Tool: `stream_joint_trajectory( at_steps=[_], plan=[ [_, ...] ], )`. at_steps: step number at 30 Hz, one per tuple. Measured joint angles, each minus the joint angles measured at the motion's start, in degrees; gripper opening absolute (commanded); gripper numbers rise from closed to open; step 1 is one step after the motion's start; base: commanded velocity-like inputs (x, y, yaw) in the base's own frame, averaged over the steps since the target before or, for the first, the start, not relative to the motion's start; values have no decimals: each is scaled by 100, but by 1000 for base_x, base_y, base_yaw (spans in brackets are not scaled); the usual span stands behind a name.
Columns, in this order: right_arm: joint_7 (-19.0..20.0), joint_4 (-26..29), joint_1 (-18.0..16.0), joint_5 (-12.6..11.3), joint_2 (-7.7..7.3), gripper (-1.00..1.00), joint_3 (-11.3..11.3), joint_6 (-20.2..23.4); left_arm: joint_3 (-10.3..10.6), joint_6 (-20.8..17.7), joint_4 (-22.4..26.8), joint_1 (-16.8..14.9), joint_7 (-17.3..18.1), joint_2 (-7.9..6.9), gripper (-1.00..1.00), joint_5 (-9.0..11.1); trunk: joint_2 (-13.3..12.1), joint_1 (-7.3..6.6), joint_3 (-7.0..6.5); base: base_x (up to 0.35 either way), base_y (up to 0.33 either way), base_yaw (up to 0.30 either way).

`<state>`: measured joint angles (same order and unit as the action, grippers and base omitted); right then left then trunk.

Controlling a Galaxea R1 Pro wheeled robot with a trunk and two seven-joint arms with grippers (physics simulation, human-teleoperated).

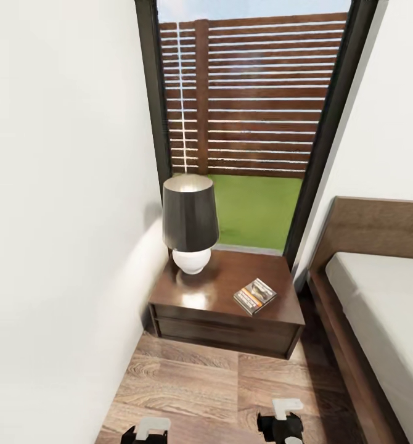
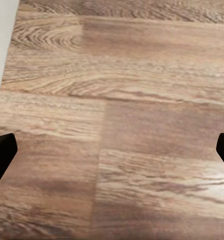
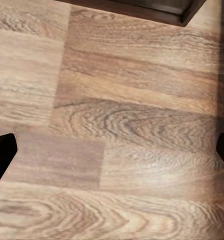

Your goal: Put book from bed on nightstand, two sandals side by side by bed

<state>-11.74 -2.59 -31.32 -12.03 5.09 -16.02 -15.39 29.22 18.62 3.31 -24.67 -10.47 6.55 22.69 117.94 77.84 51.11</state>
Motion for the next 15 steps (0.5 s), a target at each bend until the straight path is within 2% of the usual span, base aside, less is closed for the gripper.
stream_joint_trajectory(
  at_steps=[4,15],
  plan=[
    [0,-12,242,-7,-3,100,-2,3,-97,3,-58,14,1,-22,100,6,-160,-88,-72,0,0,0],
    [0,-15,319,-8,6,100,-3,-8,-123,4,-218,26,16,-33,100,1,-602,-330,-270,0,0,0]
  ],
)
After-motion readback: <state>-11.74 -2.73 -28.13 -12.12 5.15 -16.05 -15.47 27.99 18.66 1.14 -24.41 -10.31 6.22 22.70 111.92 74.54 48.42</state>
